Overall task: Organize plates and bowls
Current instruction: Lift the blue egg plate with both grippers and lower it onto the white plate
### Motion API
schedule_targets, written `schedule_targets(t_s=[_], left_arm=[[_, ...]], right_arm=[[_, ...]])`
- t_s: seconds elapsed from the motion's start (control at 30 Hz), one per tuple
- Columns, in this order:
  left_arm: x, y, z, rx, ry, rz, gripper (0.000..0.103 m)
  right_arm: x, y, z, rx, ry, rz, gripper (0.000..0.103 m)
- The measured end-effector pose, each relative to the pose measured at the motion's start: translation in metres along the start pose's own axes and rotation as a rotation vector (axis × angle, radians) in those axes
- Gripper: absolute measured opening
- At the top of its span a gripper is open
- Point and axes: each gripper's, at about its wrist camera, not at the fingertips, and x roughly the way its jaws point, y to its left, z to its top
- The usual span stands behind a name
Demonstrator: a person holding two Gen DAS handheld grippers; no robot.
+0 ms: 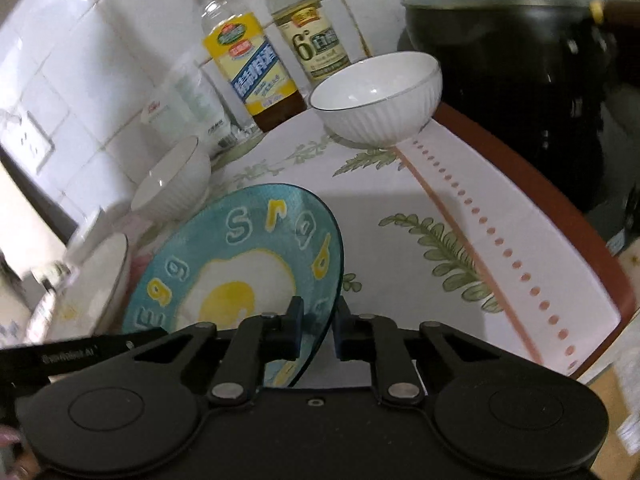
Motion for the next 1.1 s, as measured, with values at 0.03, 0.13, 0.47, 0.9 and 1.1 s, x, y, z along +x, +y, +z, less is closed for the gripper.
schedule_targets(t_s=[0.03,0.13,0.47,0.9,1.1], left_arm=[[0.0,0.0,-0.001,0.01,-0.008,-0.003,0.025],[-0.001,0.0,-0.002,0.033,-0.01,-0.018,0.025],[-0.004,0.005,0.008,0.034,0.004,-0.038,0.025],[-0.06,0.027,0.007,0.028,0.004,-0.087,0.025],[-0.099,0.052,0.005,0.01,-0.035,-0.082,0.025]], right_arm=[[0.0,-0.005,-0.001,0.044,-0.01,0.023,0.018],[0.003,-0.019,-0.004,0.197,-0.03,0.077,0.018],[-0.004,0.012,0.002,0.037,-0.005,-0.037,0.017],[-0.036,0.051,-0.015,-0.005,0.007,-0.037,0.019],[-0.048,0.085,-0.026,-0.037,0.023,-0.004,0.021]])
